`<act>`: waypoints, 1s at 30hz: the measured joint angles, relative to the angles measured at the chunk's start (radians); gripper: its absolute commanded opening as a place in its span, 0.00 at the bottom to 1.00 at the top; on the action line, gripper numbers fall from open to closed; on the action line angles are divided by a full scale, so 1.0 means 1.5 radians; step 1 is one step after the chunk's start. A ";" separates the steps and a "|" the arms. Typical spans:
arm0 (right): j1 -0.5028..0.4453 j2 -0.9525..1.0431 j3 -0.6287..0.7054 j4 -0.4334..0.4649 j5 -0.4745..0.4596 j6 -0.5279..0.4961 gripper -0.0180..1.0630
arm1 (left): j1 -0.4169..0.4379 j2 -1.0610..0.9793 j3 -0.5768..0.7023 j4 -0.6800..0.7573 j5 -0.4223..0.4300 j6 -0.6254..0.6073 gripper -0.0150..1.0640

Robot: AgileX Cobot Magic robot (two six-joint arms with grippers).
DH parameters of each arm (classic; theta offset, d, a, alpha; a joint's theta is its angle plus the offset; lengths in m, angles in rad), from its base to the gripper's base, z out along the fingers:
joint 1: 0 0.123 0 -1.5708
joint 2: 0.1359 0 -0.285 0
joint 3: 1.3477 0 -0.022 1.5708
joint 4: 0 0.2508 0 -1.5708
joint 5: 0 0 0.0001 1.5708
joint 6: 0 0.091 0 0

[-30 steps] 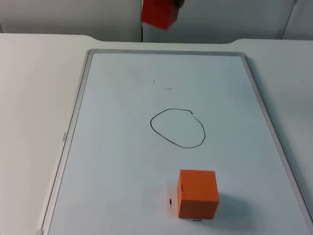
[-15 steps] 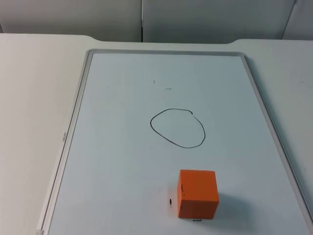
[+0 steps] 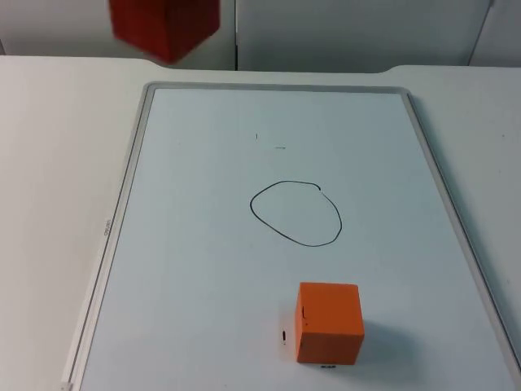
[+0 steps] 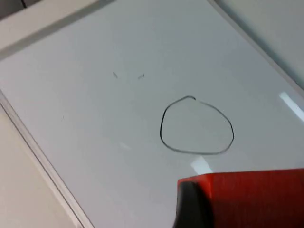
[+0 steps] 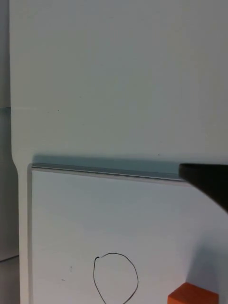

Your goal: Pick up one cube with the left hand and another cube with the right hand. First place the cube in the right hand at the target position, then stack the cube in the left hand on top.

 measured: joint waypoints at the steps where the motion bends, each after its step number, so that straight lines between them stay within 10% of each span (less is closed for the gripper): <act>1: 0.000 0.000 0.000 0.000 0.000 0.000 0.98 | 0.000 -0.035 0.050 -0.003 -0.027 -0.004 0.19; 11: 0.000 0.000 0.000 -0.001 0.000 0.000 0.98 | 0.000 -0.270 0.333 0.001 -0.080 -0.029 0.19; 30: 0.000 0.000 0.000 -0.001 0.000 0.000 0.98 | 0.000 -0.503 0.390 0.183 -0.011 -0.151 0.19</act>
